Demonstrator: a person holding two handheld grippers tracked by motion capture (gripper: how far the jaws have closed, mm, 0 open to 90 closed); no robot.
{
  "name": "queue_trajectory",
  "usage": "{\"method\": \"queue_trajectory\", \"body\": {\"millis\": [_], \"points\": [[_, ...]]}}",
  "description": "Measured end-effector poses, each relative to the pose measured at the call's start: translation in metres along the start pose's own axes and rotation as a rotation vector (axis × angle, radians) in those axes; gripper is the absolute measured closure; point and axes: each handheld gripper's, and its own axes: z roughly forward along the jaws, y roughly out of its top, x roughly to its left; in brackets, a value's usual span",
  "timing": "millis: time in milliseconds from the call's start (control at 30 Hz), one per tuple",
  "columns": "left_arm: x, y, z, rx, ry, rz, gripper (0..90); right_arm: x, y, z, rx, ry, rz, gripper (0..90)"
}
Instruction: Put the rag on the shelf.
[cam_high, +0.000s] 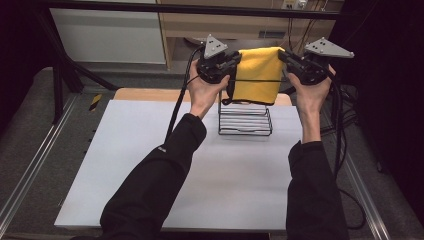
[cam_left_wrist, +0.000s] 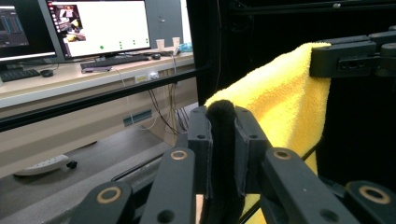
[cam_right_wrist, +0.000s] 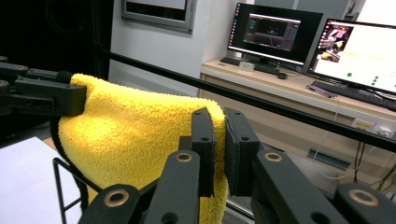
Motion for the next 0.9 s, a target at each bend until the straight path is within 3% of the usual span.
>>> {"method": "queue_trajectory", "body": {"millis": [200,333,567,900], "points": [[0.000,0.001,-0.009,-0.004,0.000,0.031,78.8,0.006,-0.002,-0.005,-0.007,0.014,-0.010,83.8],[-0.001,0.003,-0.012,-0.001,-0.013,0.026,78.9,0.008,-0.001,-0.011,-0.012,0.026,-0.012,83.7],[-0.005,-0.001,-0.022,0.039,-0.038,0.044,78.3,0.013,-0.004,-0.021,0.025,0.055,-0.005,83.4],[-0.013,-0.009,-0.032,0.123,-0.063,0.038,76.8,0.022,-0.014,-0.035,0.133,0.106,0.074,83.1]]}}
